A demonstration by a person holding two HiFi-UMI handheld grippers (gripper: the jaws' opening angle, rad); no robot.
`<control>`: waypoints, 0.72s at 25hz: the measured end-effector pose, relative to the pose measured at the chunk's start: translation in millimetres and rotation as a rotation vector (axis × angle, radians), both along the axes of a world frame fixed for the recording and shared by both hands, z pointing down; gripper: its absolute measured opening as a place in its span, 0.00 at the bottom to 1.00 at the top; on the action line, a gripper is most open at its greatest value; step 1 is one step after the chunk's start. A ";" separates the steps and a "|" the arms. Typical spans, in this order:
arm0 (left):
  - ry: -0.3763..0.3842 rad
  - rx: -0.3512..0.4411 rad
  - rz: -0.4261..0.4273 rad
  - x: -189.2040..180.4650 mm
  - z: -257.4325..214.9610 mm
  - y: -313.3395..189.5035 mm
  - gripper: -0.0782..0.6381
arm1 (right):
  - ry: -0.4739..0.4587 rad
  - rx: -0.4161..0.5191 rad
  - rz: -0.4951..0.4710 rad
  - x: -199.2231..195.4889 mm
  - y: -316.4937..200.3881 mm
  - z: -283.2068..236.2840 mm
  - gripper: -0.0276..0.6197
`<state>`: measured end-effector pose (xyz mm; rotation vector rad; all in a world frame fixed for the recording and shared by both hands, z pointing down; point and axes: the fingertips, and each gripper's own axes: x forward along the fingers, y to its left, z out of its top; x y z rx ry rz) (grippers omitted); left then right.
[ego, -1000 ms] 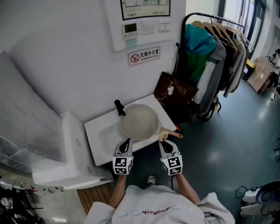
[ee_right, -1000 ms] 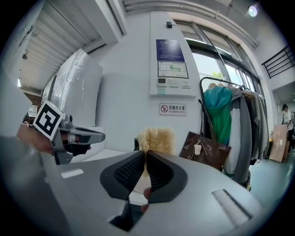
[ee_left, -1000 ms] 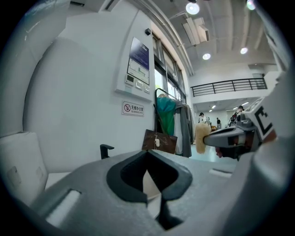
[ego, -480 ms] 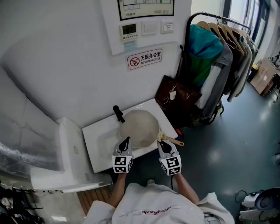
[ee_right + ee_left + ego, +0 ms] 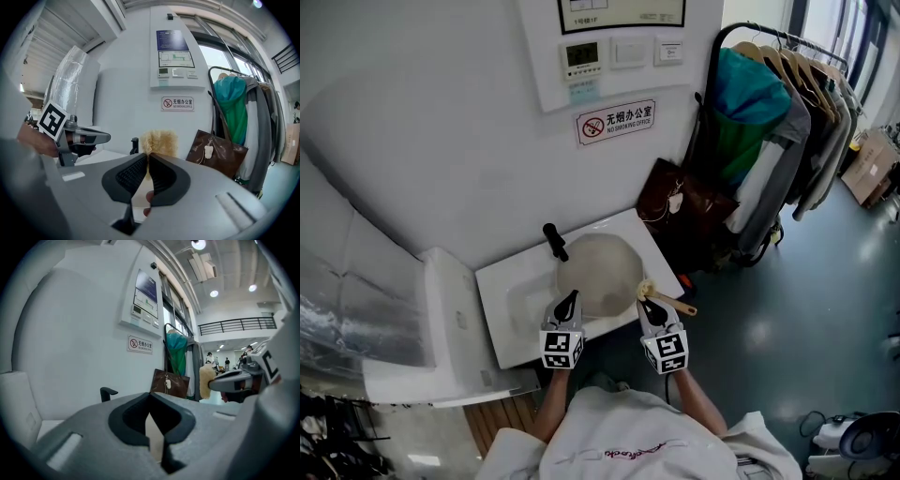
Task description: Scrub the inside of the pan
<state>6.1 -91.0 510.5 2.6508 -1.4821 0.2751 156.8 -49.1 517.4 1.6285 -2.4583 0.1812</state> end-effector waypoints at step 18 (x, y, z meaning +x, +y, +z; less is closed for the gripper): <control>-0.001 -0.030 0.025 -11.6 8.2 -54.2 0.11 | 0.013 -0.022 0.005 -18.6 -55.3 2.5 0.08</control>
